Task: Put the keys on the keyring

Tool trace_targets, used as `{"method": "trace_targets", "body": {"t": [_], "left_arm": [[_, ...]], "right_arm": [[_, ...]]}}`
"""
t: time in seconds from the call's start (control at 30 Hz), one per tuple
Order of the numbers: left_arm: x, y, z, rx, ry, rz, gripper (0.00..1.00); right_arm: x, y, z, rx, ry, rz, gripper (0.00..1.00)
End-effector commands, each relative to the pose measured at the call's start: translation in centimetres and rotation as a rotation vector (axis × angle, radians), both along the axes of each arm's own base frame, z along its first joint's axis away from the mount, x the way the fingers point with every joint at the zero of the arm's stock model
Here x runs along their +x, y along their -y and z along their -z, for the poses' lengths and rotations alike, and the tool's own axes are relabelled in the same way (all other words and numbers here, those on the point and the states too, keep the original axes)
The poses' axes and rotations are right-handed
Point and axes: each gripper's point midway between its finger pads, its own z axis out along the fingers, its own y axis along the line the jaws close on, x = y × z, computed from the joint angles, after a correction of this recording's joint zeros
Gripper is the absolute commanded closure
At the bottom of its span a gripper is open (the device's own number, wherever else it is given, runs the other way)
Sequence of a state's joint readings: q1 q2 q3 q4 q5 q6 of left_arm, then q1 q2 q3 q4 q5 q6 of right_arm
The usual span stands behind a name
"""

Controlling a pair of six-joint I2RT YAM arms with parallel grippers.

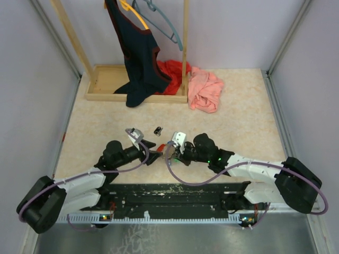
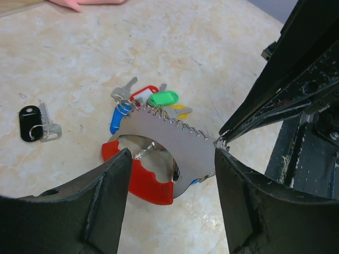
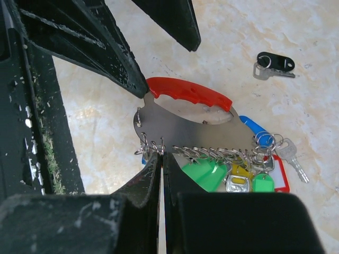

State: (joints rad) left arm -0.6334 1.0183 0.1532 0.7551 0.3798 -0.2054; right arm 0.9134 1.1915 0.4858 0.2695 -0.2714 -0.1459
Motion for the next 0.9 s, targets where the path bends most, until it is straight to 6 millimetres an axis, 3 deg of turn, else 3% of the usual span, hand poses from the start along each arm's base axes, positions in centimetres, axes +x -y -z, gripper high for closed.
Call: {"method": "trace_targets", "body": {"t": [0.0, 0.27, 0.63, 0.87], "left_arm": [[-1.2, 1.4, -1.2, -0.006, 0.103, 0.138, 0.31], [-2.2, 2.3, -1.2, 0.008, 0.194, 0.249, 0.32], [-1.9, 3.8, -2.1, 0.014, 0.315, 0.356, 0.51], [-2.3, 4.6, -0.1, 0.063, 0.294, 0.446, 0.55]], "right_arm": [[-0.2, -1.2, -3.5, 0.125, 0.067, -0.056, 1.00], [-0.1, -1.0, -3.6, 0.146, 0.083, -0.098, 1.00], [-0.4, 0.2, -3.2, 0.143, 0.117, -0.150, 1.00], [-0.5, 0.4, -2.3, 0.142, 0.125, -0.156, 1.00]]}}
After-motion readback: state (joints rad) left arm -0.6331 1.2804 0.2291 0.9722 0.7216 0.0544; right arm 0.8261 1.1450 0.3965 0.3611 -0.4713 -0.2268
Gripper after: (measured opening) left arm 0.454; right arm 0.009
